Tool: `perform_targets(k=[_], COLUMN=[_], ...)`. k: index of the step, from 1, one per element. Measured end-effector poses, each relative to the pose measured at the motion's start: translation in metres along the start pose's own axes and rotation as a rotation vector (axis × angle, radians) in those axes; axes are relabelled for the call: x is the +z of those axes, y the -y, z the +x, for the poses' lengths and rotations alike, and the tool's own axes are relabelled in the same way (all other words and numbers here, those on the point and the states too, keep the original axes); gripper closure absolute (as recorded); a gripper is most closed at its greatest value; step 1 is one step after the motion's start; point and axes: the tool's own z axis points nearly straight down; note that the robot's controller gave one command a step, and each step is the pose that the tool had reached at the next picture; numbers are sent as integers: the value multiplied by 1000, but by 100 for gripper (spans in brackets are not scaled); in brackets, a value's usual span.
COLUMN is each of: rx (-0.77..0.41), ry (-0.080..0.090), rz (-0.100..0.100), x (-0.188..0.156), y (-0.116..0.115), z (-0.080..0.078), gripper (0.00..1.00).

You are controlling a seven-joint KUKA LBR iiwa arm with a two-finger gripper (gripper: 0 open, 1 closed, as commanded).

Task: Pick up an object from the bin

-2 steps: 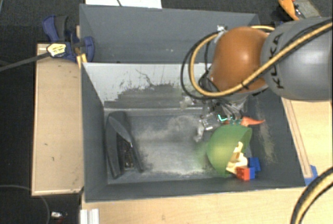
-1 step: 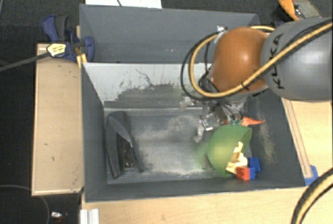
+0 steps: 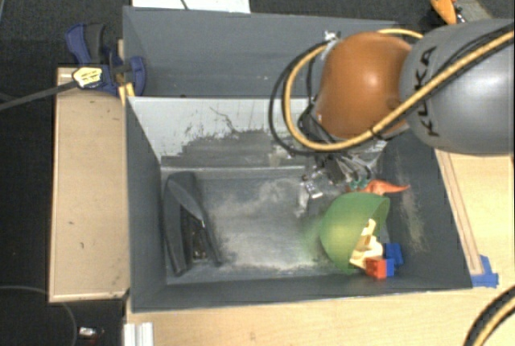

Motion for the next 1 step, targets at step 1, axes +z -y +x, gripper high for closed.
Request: perform_targets(k=[1], rx=[-217], ry=[5], rz=[3], x=[-29], y=[9], z=[-21], gripper=[0])
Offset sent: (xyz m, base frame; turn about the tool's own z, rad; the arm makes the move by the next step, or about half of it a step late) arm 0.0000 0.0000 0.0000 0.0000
